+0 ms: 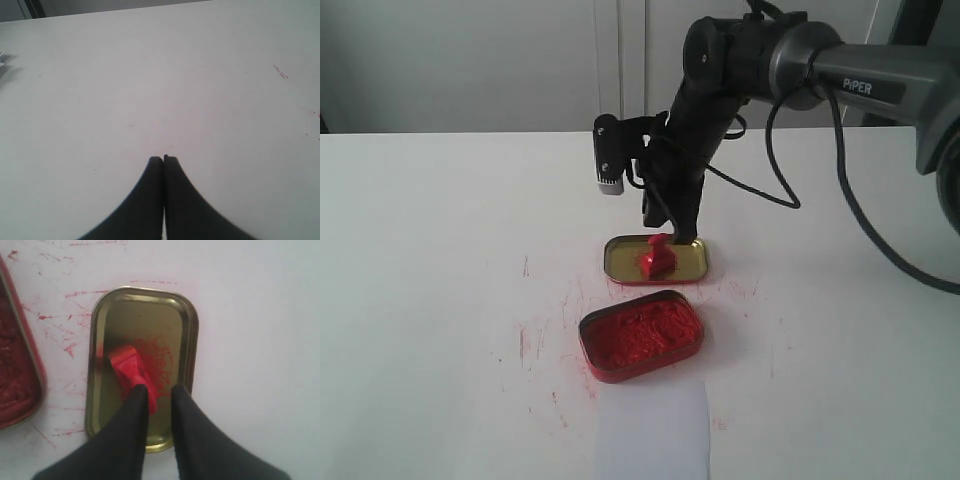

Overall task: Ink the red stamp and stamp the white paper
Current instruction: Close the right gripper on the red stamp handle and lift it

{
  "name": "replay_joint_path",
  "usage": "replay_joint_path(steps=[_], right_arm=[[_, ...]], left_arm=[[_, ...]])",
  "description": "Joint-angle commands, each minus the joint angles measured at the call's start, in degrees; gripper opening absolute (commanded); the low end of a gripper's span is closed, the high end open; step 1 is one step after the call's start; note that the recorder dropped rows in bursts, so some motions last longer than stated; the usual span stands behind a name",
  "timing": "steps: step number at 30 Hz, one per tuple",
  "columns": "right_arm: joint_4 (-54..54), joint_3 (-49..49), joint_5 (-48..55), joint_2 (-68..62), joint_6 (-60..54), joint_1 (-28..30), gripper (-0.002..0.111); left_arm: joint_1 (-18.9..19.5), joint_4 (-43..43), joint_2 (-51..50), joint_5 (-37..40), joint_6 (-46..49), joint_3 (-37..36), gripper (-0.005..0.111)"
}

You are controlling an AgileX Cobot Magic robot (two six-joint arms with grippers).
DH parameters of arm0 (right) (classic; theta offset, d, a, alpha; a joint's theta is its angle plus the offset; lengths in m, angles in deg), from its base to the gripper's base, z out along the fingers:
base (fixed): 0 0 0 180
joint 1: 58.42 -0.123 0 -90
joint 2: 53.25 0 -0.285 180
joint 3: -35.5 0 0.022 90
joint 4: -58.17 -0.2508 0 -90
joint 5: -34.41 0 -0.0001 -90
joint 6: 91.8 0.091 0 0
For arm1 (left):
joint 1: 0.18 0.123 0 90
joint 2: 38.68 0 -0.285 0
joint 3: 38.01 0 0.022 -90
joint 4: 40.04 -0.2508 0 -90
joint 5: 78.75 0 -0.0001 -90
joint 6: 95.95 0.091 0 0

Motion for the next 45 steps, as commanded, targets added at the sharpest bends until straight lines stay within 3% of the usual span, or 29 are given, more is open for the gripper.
replay_joint_path(steps=[1,6,31,34,41,45], right_arm=[[0.2,0.1,-0.3,0.1,-6.6,0.1,0.036],[0.4,1.0,-0.3,0.1,-14.7,0.1,0.044],[1.5,2.2,-2.8,-5.4,-14.6,0.1,0.044],[1.5,2.2,-2.7,-5.5,-14.5,0.1,0.037],[1.6,2.2,-2.5,-5.5,-9.8,0.1,0.001],[1.6,2.1,-2.9,-5.5,-7.7,0.1,0.000]], left_arm=[[-0.2,0.3,0.0,0.0,-0.2,-0.1,0.000],[-0.2,0.3,0.0,0.0,-0.2,-0.1,0.000],[-0.2,0.3,0.0,0.0,-0.2,-0.1,0.000],[-0.2,0.3,0.0,0.0,-0.2,-0.1,0.000],[-0.2,0.3,0.0,0.0,-0.2,-0.1,0.000],[-0.2,0.3,0.0,0.0,-0.2,-0.1,0.000]])
